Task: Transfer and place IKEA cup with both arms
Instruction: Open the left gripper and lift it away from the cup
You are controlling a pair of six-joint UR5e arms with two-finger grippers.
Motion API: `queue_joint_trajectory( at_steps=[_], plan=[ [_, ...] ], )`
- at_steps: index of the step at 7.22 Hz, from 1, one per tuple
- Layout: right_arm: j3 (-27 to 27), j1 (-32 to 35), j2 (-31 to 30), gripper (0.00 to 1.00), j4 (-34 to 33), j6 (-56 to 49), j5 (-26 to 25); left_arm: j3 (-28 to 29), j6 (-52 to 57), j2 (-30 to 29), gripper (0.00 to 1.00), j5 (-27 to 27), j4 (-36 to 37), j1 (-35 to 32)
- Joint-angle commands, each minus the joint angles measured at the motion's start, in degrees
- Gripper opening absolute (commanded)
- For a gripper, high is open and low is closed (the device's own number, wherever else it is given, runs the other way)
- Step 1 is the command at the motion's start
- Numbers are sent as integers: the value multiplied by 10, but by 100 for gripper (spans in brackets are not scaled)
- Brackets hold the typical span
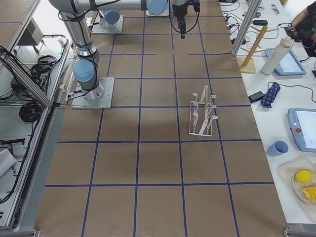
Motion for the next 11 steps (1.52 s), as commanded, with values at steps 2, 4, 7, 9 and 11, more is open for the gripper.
queue_joint_trajectory(
  at_steps=[2, 4, 7, 9, 11],
  plan=[
    [0, 0, 0, 100, 0, 0, 0, 1, 10, -9, 91, 1, -4, 0],
    [0, 0, 0, 100, 0, 0, 0, 10, 6, 2, 100, -45, -18, -7],
    [0, 0, 0, 100, 0, 0, 0, 119, -45, 33, 100, -90, -151, -14],
    [0, 0, 0, 100, 0, 0, 0, 220, -134, 58, 100, -84, -245, -84],
    [1, 0, 1, 100, 1, 0, 0, 243, -148, 102, 100, -80, -277, -131]
  ],
)
